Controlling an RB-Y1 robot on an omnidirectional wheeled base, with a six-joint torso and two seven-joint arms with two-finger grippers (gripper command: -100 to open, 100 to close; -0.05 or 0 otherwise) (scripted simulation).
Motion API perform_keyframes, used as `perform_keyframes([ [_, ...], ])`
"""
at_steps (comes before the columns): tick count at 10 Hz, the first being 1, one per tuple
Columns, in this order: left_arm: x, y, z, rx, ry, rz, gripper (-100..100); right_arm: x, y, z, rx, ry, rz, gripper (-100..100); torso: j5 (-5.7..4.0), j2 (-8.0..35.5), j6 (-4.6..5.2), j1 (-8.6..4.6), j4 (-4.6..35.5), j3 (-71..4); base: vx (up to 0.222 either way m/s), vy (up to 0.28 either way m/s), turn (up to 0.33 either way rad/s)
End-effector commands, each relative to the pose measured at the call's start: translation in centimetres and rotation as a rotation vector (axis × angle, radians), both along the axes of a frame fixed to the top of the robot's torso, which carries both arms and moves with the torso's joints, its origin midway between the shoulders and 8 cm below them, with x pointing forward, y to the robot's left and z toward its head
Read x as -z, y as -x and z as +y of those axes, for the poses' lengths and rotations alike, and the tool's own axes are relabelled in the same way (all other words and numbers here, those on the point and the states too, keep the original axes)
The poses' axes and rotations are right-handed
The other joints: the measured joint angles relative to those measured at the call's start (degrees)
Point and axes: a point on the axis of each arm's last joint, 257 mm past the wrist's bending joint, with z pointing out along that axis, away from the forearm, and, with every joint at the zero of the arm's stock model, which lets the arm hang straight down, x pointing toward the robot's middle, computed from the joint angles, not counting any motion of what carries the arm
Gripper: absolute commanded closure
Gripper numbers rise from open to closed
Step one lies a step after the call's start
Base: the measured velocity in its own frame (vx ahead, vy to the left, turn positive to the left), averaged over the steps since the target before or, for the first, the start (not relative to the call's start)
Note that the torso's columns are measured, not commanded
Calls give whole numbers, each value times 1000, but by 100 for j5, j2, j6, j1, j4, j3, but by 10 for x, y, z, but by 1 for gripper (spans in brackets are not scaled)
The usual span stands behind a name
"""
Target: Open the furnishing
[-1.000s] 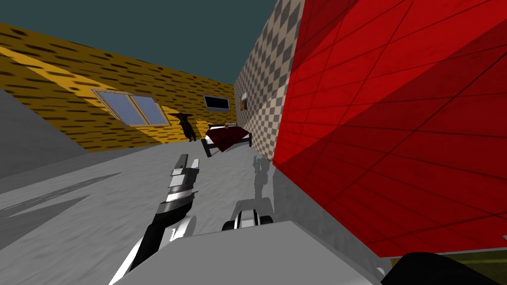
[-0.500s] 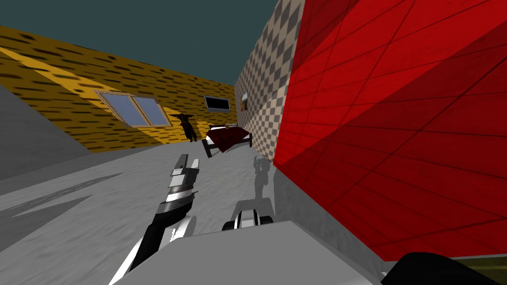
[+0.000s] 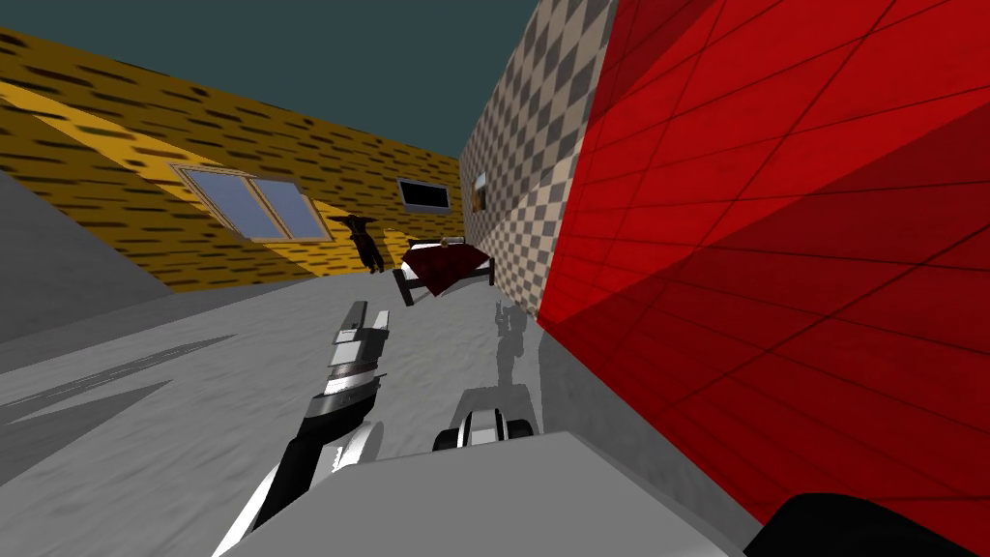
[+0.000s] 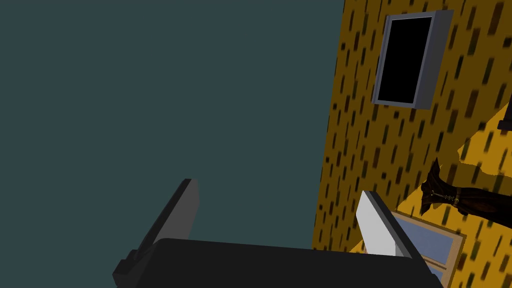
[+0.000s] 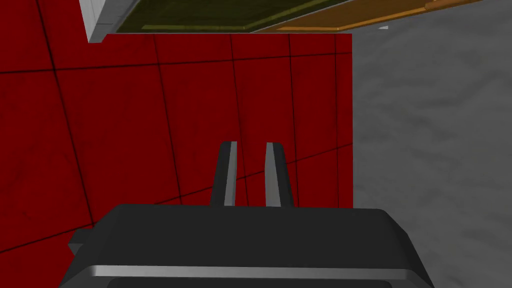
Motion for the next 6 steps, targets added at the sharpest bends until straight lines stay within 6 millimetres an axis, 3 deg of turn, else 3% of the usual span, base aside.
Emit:
perform_keyframes([
  [1,0,0,0,0,0,0,0,0,-3,0,-7,2,2,-100,0,-3,-1,9,1,2,-162,-51,-28],
  [3,0,0,0,0,0,0,0,0,-7,-1,-15,4,2,-100,8,-54,-4,24,-15,-33,-190,-86,-37],
  [5,0,0,0,0,0,0,0,0,-6,0,-13,3,3,-100,12,-110,-8,46,-30,-66,-55,-25,-6],
  [6,0,0,0,0,0,0,0,0,-5,0,-12,3,3,100,16,-120,-8,53,-35,-75,-12,-4,-2],
])
